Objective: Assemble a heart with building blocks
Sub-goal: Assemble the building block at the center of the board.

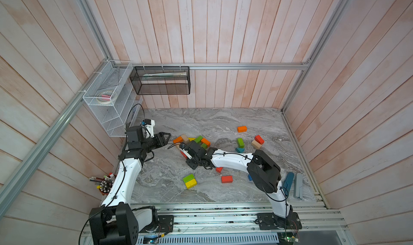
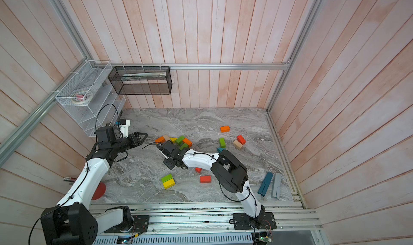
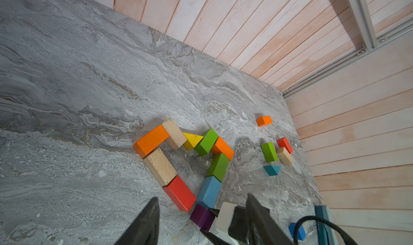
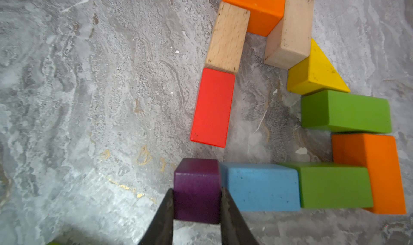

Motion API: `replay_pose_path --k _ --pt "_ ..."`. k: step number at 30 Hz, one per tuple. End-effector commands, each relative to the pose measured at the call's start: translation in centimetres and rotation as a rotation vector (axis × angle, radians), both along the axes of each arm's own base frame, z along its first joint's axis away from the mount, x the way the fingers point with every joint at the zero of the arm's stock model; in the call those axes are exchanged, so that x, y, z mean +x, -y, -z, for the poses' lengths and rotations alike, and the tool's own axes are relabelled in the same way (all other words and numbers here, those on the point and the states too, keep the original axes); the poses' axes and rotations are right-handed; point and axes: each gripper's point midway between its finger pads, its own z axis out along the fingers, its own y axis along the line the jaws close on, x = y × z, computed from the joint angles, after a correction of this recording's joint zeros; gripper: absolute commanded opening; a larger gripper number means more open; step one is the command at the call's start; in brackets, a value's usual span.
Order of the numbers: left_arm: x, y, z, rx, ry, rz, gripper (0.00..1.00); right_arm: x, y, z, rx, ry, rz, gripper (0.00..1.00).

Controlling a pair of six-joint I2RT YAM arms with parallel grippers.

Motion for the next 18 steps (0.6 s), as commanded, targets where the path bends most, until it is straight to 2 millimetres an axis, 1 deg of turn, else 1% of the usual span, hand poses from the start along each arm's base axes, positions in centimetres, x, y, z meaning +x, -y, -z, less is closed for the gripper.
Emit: replay_pose_path --k 1,8,11,18 --pt "0.0 0.0 0.3 -0.013 0.000 0.008 0.62 0.9 0.2 0.4 -0.030 0.019 0.010 0.23" --pt "0.0 0.1 0.3 -0.015 0.000 0.011 0.62 1.5 0.1 0.9 -0.047 0.033 0.018 0.24" --pt "0.1 0.1 0.4 -0.017 -0.001 0.012 0.62 1.6 -0.1 1.0 -0.042 0.035 0.019 0.26" --pt "0.0 0.2 0.4 -0.022 -0.003 0.018 0.62 1.8 -0.2 1.4 -0.050 0.043 0.022 0.28"
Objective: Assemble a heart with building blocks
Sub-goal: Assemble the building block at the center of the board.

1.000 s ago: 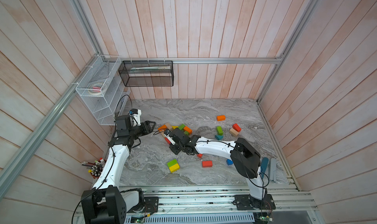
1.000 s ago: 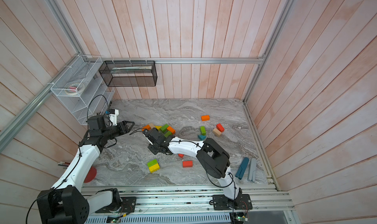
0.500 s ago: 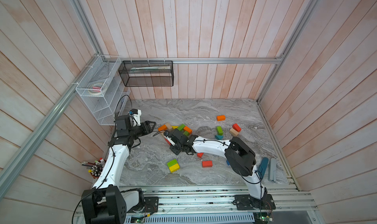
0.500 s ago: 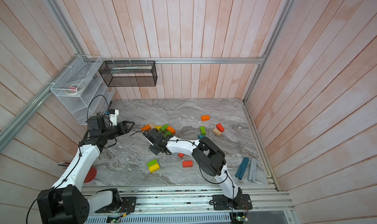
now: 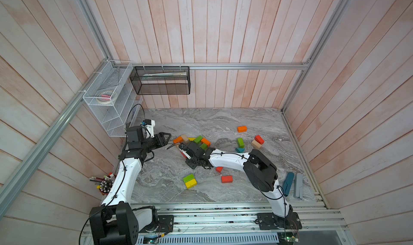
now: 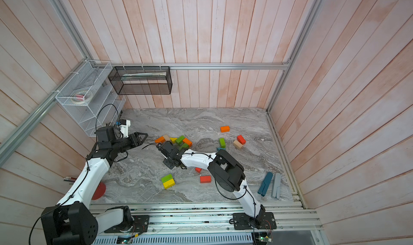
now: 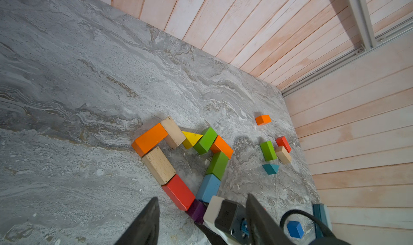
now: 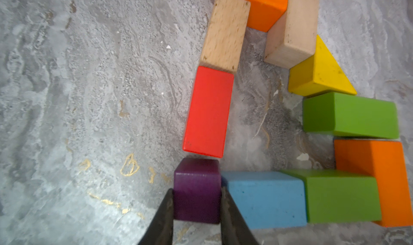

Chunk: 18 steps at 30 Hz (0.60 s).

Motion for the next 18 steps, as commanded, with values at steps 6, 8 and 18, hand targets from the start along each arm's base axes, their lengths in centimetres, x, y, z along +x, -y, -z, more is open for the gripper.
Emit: replay_pose_path --k 6,8,18 --pt "0.1 0.1 0.4 -0.017 -0.002 0.012 0.62 1.2 -0.2 0.1 -0.015 0.031 0.012 0.33" --pt "0.1 0.1 0.3 -0.016 -0.001 0.011 0.62 1.2 -0.2 -0.1 -0.011 0.033 0.013 0.36" --pt "0.1 0.1 0.5 -0.020 -0.007 0.013 0.62 1.6 -0.8 -1.9 0.017 0.060 0.005 0.43"
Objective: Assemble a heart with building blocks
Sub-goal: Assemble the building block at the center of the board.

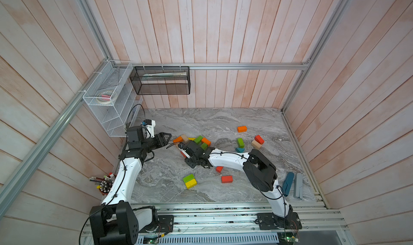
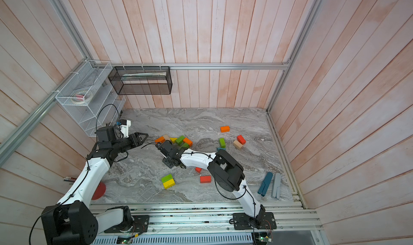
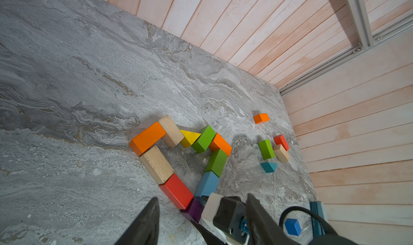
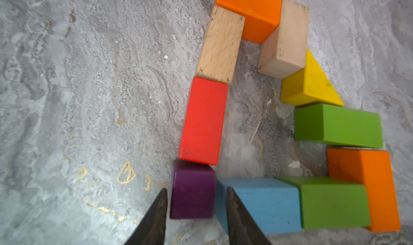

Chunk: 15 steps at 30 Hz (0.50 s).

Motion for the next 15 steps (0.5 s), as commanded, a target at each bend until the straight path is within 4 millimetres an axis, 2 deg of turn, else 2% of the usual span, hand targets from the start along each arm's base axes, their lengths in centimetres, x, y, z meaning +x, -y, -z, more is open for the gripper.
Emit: replay_pose_path --k 1,9,13,15 --pt "0.1 0.0 0.3 -0.013 -0.001 0.005 0.62 1.2 -0.4 -1.5 0.017 0.038 0.015 0.44" --pt "0.2 0.0 0.5 -0.012 -0.005 0.007 0.62 1.5 -0.5 -3.6 0.057 0.061 0.011 0.41" --pt "0.2 0.0 0.4 -0.012 -0.001 0.008 0.62 1.4 -0.3 -4.5 0.106 0.038 0.000 0.31" --pt "0.2 -0.1 0.5 -0.013 -0.002 0.006 0.62 1.7 0.0 -5.0 0.137 0.025 0.009 0.29"
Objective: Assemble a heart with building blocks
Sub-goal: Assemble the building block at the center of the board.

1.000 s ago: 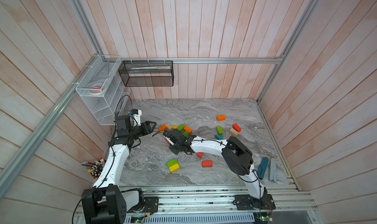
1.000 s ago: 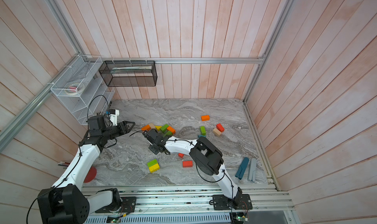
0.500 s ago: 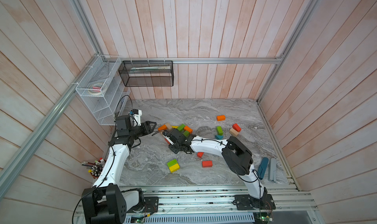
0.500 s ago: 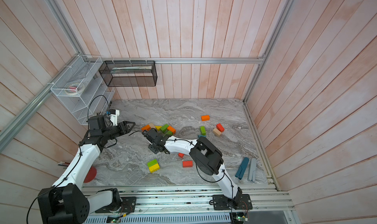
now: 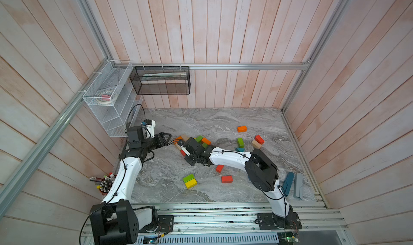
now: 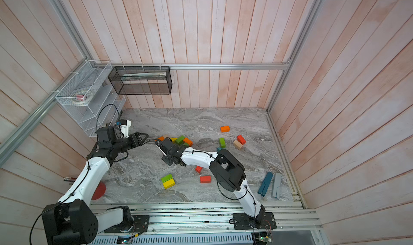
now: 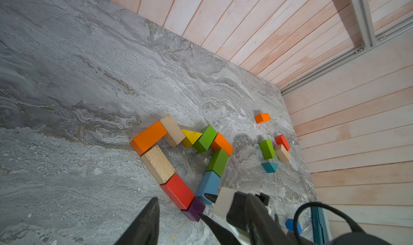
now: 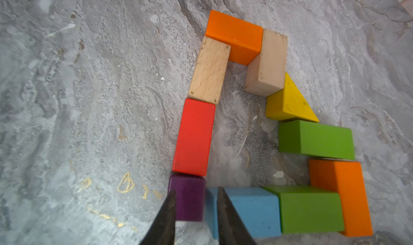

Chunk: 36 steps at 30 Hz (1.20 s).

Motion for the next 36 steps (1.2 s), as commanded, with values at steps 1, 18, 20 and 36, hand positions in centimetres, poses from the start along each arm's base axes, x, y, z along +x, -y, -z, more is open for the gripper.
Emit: replay_pose_path --k 1,18,20,36 --pt "0.1 0.1 0.3 -0.012 0.002 0.010 0.62 0.9 0.6 -3.1 0.097 -0.001 0.017 0.29" --pt "0.5 0.4 1.9 -0.024 -0.054 0.036 0.62 6.2 10.6 -3.7 0.302 -0.149 0.190 0.35" --pt "0.6 0.3 1.9 -0.026 -0.054 0.037 0.62 6.7 11.4 -3.7 0.349 -0.195 0.179 0.39" --pt "0.5 0.6 1.9 -0.037 -0.053 0.046 0.62 9.5 12.0 -3.4 0.546 -0.348 0.152 0.65"
